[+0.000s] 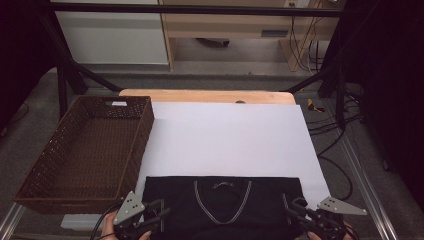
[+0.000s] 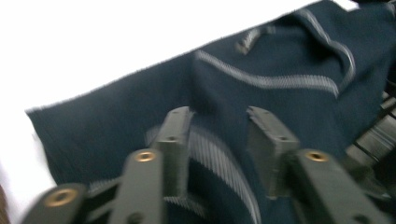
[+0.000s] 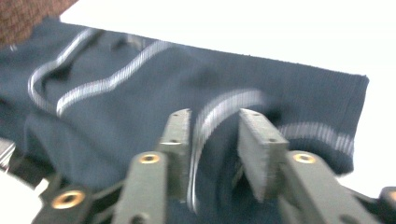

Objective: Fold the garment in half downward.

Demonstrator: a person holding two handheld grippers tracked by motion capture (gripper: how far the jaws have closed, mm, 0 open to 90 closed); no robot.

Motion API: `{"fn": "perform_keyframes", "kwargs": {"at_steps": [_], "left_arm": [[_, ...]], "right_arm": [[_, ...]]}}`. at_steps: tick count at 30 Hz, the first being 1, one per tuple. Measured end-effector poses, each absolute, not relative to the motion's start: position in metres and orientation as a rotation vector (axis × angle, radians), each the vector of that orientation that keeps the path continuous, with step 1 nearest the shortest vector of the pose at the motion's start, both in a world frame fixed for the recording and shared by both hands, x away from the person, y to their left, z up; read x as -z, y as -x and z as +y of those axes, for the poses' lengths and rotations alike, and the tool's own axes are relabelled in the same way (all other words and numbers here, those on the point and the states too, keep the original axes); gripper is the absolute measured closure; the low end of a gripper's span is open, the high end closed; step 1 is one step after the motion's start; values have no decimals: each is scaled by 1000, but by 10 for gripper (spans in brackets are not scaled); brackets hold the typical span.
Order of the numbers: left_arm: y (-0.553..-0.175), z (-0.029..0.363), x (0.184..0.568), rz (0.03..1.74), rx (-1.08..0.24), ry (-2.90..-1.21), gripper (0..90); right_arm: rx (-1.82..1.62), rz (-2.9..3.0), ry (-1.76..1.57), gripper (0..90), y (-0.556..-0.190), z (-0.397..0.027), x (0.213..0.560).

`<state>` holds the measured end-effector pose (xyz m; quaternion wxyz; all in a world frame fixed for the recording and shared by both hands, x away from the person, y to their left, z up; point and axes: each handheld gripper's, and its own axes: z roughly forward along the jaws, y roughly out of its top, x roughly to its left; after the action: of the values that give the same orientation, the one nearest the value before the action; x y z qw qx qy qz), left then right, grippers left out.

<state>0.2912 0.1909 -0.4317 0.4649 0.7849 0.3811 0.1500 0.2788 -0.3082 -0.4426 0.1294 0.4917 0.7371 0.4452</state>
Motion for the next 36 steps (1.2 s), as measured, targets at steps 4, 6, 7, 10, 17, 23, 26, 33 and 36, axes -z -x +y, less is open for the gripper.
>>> {"fn": "perform_keyframes", "kwargs": {"at_steps": [4,6,7,10,17,23,26,33,36], "left_arm": [[-309,188,425,905,-404,-1868,340],[-318,185,422,896,-401,-1860,275],[-323,184,420,893,-397,-1859,247],[-337,181,417,886,-374,-1861,189],[-369,177,412,923,-390,-1844,101],[-394,174,420,977,-431,-1862,68],[-397,173,431,990,-419,-1891,61],[-398,174,447,998,-431,-1923,57],[-398,172,452,1003,-413,-1927,65]], "right_arm": [[-1340,2071,-1347,504,-295,-305,431],[-1359,2053,-1337,437,-306,-303,427],[-1358,2042,-1330,394,-311,-302,425],[-1380,2029,-1296,331,-326,-298,420],[-1404,2006,-1283,230,-367,-296,413],[-1390,2015,-1289,116,-391,-292,412],[-1372,2032,-1286,100,-393,-290,419],[-1331,2054,-1311,101,-391,-293,434],[-1301,2077,-1320,108,-391,-295,439]]}}
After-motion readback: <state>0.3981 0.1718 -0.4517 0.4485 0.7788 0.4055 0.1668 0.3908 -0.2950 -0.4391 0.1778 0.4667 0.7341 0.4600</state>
